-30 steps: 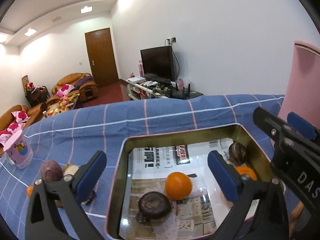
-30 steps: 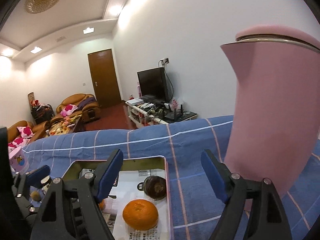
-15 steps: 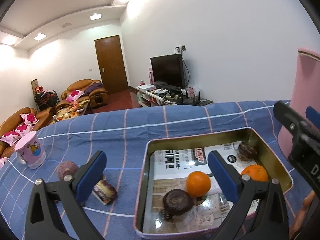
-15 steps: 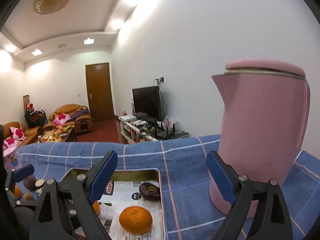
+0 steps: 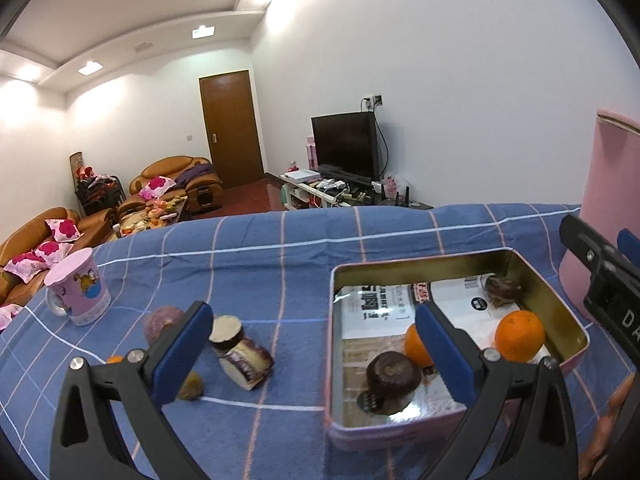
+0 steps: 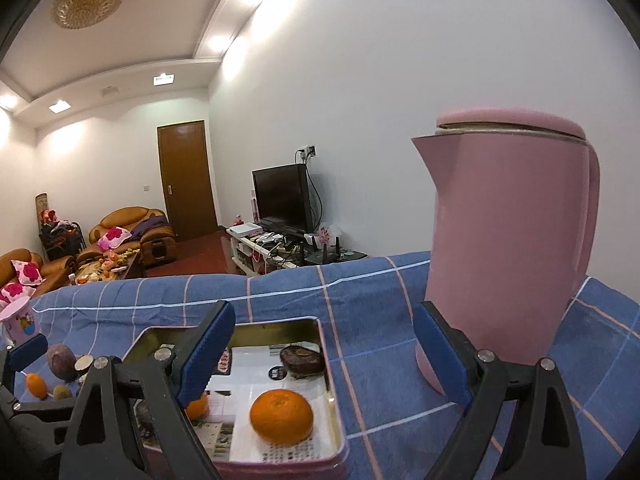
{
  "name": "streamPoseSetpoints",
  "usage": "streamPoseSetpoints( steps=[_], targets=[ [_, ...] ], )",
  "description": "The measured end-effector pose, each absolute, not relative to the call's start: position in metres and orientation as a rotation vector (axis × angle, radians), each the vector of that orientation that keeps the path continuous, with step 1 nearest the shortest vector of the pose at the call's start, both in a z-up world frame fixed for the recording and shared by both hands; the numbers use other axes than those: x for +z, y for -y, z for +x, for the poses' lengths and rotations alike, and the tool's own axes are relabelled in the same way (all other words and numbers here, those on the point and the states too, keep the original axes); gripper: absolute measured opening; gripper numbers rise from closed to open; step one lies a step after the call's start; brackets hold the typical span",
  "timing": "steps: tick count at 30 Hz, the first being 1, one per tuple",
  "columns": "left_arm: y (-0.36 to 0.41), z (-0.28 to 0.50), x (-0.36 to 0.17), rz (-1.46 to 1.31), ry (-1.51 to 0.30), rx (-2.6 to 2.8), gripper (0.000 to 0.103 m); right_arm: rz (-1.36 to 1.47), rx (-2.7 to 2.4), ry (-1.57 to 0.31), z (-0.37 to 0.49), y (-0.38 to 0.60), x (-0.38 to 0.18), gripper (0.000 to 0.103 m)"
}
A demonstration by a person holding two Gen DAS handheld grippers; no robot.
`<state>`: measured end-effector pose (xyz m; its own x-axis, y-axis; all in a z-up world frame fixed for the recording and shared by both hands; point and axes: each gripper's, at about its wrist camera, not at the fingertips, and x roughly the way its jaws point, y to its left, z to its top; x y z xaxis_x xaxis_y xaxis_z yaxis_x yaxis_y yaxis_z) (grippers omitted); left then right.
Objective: Organize fruits
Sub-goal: 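Lower both fruits into the tin tray and open both grippers, then move both tools back and grasp another orange with the left gripper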
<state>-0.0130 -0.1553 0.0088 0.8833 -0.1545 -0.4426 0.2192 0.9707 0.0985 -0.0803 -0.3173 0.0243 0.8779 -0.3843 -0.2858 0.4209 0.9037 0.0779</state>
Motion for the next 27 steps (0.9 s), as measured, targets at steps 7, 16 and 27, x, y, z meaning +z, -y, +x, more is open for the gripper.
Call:
streamPoseSetpoints(
  steps=[7,16,27],
  targets=[
    [0.139,-0.012,0.007,0.134,-0.468,-0.184,0.103,0.157,-0.390,-0.283,-0.087,0.293,0.023,0.092],
    [0.118,-0.016,0.008,0.146,-0.459,-0.178,0.103,0.163,-0.376,-0.291,-0.090,0.267,0.023,0.092],
    [0.076,-0.004,0.004,0.128,-0.503,-0.148,0.103,0.174,-0.328,-0.315,-0.081,0.232,0.021,0.092]
  ],
)
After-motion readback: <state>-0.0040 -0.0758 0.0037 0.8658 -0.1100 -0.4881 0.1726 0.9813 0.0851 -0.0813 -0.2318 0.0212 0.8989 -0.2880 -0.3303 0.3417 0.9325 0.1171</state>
